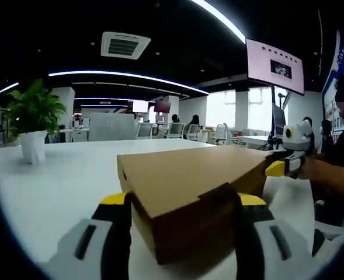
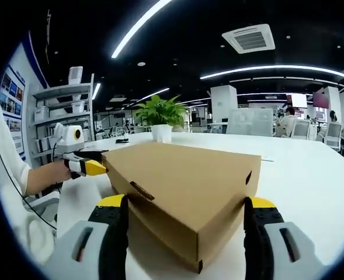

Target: Operate the shoe box by opening the lid, removing the specified soft item, and placing it in the target area until the item is outside and the box remains undamaged.

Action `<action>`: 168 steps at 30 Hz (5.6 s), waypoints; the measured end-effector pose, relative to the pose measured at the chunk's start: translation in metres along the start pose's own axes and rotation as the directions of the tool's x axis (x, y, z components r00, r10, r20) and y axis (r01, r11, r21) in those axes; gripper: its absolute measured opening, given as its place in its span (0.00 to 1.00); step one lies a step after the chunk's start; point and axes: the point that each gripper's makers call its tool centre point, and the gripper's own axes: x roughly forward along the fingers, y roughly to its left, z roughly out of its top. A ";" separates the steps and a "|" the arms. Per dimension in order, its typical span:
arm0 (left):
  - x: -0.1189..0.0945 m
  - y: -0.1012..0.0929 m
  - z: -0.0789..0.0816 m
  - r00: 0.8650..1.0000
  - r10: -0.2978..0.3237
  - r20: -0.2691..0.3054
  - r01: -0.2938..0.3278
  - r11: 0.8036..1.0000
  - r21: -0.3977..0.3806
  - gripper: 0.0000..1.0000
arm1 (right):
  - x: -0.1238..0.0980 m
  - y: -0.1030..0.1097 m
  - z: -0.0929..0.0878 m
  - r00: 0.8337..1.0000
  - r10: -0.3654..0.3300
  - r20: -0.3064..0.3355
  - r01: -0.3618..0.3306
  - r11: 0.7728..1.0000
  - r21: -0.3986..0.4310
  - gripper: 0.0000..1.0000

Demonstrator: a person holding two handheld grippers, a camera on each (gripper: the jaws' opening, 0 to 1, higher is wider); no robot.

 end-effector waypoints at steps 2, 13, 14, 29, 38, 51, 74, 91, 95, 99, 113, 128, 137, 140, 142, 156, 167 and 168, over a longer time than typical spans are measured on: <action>-0.001 -0.001 0.000 1.000 -0.004 -0.001 0.004 1.000 0.000 0.72 | -0.002 0.001 -0.001 1.000 -0.003 0.003 0.003 1.000 0.000 0.83; -0.007 -0.005 -0.001 1.000 -0.018 0.000 0.018 1.000 0.002 0.72 | -0.009 0.008 -0.002 1.000 -0.019 0.013 0.019 1.000 0.002 0.83; -0.009 -0.006 -0.001 1.000 -0.019 -0.001 0.019 1.000 0.002 0.72 | -0.009 0.009 -0.002 1.000 -0.021 0.012 0.021 1.000 0.003 0.83; -0.013 -0.007 -0.002 1.000 -0.017 0.015 0.017 1.000 0.000 0.73 | -0.012 0.013 -0.002 0.999 -0.018 0.027 0.018 1.000 0.003 0.83; -0.018 -0.010 -0.003 1.000 -0.017 0.017 0.017 1.000 0.000 0.73 | -0.016 0.018 -0.004 0.999 -0.019 0.026 0.019 1.000 0.002 0.83; -0.024 -0.016 -0.004 1.000 -0.015 0.016 0.015 1.000 0.001 0.73 | -0.022 0.024 -0.004 0.999 -0.020 0.041 0.020 1.000 0.000 0.83; -0.037 -0.023 -0.006 0.999 0.007 0.044 -0.006 1.000 -0.024 0.73 | -0.031 0.033 -0.003 0.999 -0.001 0.047 0.000 1.000 0.008 0.83; -0.032 -0.024 -0.008 0.996 0.027 0.090 -0.028 1.000 0.010 0.80 | -0.035 0.028 -0.005 0.994 0.009 0.106 -0.011 1.000 0.022 0.82; -0.032 -0.023 -0.012 0.997 0.028 0.068 -0.032 0.998 0.050 0.79 | -0.041 0.029 -0.004 0.995 0.000 0.102 0.002 1.000 -0.022 0.77; -0.042 -0.016 -0.017 0.999 0.025 0.044 -0.025 1.000 -0.006 0.76 | -0.047 0.027 -0.007 0.996 0.000 0.091 0.002 1.000 -0.028 0.74; -0.061 -0.025 -0.003 0.995 0.006 0.102 -0.005 1.000 -0.005 0.80 | -0.068 0.038 0.003 0.986 0.066 0.155 -0.061 0.998 -0.034 0.90; -0.094 -0.020 0.010 0.994 0.038 0.104 -0.035 0.999 -0.026 0.70 | -0.083 0.039 0.017 0.986 0.031 0.167 -0.029 0.999 -0.013 0.74; -0.115 -0.016 0.016 0.991 0.058 0.121 -0.055 0.998 -0.021 0.72 | -0.090 0.053 0.024 0.992 0.023 0.125 -0.012 0.996 -0.086 0.78; -0.121 -0.017 0.013 0.991 0.077 0.113 -0.077 0.997 0.001 0.68 | -0.093 0.058 0.023 0.993 0.037 0.115 -0.023 0.993 -0.115 0.76; -0.125 -0.013 0.018 0.983 0.117 0.143 -0.125 0.991 0.048 0.62 | -0.094 0.060 0.020 0.994 0.035 0.102 -0.023 0.993 -0.116 0.74; -0.124 -0.039 0.024 0.994 0.014 0.107 -0.019 0.999 0.042 0.53 | -0.097 0.065 0.015 0.995 0.047 0.087 -0.034 0.989 -0.145 0.71; -0.122 -0.035 0.021 0.995 0.060 0.074 -0.078 0.956 0.284 0.60 | -0.101 0.059 0.011 0.999 -0.031 0.025 0.038 0.939 -0.343 0.69; -0.123 -0.034 0.021 0.995 0.062 0.073 -0.080 0.956 0.282 0.61 | -0.101 0.059 0.011 0.999 -0.040 0.020 0.044 0.935 -0.352 0.70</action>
